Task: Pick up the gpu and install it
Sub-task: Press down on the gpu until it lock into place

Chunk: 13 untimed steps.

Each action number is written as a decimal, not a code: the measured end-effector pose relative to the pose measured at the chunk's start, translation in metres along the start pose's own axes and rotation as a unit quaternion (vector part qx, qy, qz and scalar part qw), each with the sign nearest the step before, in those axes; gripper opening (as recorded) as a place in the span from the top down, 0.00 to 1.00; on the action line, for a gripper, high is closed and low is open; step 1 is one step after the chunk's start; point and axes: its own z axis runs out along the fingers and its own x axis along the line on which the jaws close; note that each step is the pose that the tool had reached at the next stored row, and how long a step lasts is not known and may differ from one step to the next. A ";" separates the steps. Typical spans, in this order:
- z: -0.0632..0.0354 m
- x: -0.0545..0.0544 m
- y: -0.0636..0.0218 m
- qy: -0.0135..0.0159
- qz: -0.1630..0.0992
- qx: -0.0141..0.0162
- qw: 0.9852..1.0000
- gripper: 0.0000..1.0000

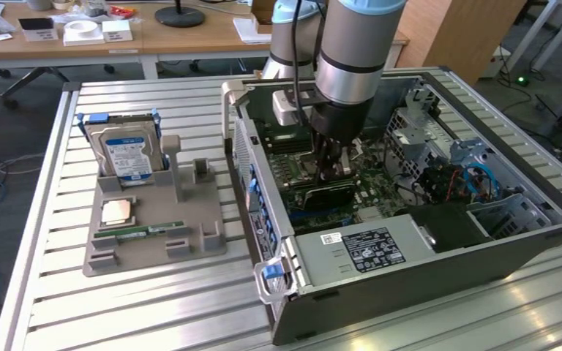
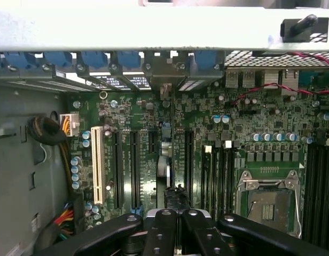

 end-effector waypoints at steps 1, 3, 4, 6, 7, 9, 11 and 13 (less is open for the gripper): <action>0.0007 0.000 0.0000 0.000 0.000 0.000 1.000 0.89; 0.0015 0.000 0.0001 0.000 0.000 0.000 1.000 0.89; 0.0015 0.000 0.0001 0.000 0.000 0.000 1.000 0.89; 0.0015 0.000 0.0001 0.000 0.000 0.000 1.000 0.89; 0.0016 0.000 0.0001 0.000 0.000 0.000 1.000 0.89; 0.0017 0.001 0.0002 0.000 0.000 0.000 1.000 0.89; 0.0027 0.001 0.0001 0.000 0.000 0.000 1.000 0.89; 0.0045 0.001 0.0002 0.000 0.000 0.000 1.000 0.89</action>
